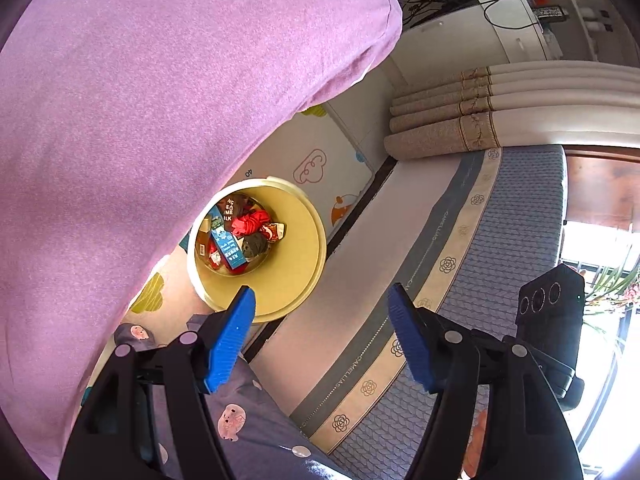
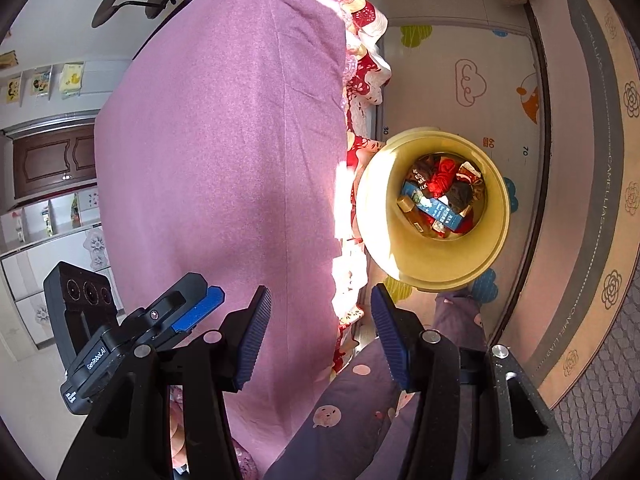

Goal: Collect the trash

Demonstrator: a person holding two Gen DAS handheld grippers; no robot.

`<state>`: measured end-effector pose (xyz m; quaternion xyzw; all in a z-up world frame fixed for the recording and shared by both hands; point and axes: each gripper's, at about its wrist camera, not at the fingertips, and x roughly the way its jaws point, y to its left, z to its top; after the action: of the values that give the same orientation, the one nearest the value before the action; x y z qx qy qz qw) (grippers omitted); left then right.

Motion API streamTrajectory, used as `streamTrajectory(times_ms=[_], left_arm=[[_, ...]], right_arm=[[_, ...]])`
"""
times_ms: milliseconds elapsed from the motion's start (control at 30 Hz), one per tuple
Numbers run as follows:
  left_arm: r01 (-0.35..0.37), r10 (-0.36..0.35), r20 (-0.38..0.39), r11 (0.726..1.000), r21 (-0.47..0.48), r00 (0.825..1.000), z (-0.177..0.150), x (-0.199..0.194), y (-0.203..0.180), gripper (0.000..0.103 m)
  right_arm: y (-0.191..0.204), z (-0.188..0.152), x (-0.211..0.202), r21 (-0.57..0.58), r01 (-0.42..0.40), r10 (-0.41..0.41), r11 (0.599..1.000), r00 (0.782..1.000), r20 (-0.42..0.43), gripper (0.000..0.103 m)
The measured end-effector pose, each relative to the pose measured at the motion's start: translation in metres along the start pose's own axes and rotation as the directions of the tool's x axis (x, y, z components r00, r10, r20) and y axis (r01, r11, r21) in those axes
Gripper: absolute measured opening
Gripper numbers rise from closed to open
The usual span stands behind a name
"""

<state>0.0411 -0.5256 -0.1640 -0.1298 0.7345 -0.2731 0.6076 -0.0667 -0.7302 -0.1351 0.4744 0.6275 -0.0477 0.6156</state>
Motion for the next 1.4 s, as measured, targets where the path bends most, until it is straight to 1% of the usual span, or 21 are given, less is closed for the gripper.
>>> streamTrajectory(times_ms=[200,400,533,733,833,967,1067,1167,1200,1267,1400], left_arm=[[0.006,-0.002,0.075,0.998,-0.057,0.997,-0.003,-0.048,0.045,0.069],[-0.014,0.036,0.167,0.991,-0.135,0.985,-0.019,-0.105,0.105,0.071],[-0.006,0.054,0.219,0.977,-0.214,0.974,-0.033,-0.14,0.15,0.072],[0.009,0.085,0.278,0.948,-0.32,0.957,-0.06,-0.184,0.217,0.072],[0.013,0.105,0.303,0.932,-0.363,0.947,-0.074,-0.203,0.246,0.072],[0.028,0.127,0.337,0.907,-0.419,0.933,-0.093,-0.226,0.28,0.072],[0.034,0.144,0.359,0.895,-0.445,0.922,-0.107,-0.242,0.3,0.072],[0.025,0.17,0.378,0.887,-0.46,0.91,-0.12,-0.256,0.312,0.072],[0.018,0.183,0.384,0.885,-0.465,0.905,-0.124,-0.26,0.314,0.073],[-0.001,0.212,0.393,0.881,-0.473,0.895,-0.131,-0.269,0.317,0.08],[-0.037,0.263,0.416,0.878,-0.477,0.87,-0.143,-0.285,0.318,0.084]], right_arm=[[0.06,-0.012,0.027,-0.109,0.025,-0.031,0.994,0.998,-0.05,0.052],[0.13,-0.036,0.072,-0.239,0.032,-0.064,0.97,0.99,-0.127,0.052],[0.176,-0.057,0.104,-0.33,0.032,-0.094,0.943,0.981,-0.172,0.052],[0.234,-0.092,0.147,-0.435,0.025,-0.136,0.9,0.964,-0.227,0.052],[0.262,-0.11,0.166,-0.49,0.021,-0.163,0.872,0.954,-0.25,0.052],[0.292,-0.133,0.188,-0.561,0.023,-0.201,0.828,0.945,-0.258,0.052],[0.311,-0.149,0.2,-0.604,0.025,-0.223,0.797,0.941,-0.255,0.052],[0.327,-0.165,0.21,-0.641,0.03,-0.242,0.767,0.938,-0.246,0.052],[0.331,-0.17,0.212,-0.653,0.033,-0.246,0.757,0.94,-0.238,0.052],[0.339,-0.177,0.213,-0.684,0.045,-0.256,0.728,0.944,-0.21,0.052],[0.356,-0.193,0.21,-0.758,0.079,-0.271,0.648,0.953,-0.132,0.052]])
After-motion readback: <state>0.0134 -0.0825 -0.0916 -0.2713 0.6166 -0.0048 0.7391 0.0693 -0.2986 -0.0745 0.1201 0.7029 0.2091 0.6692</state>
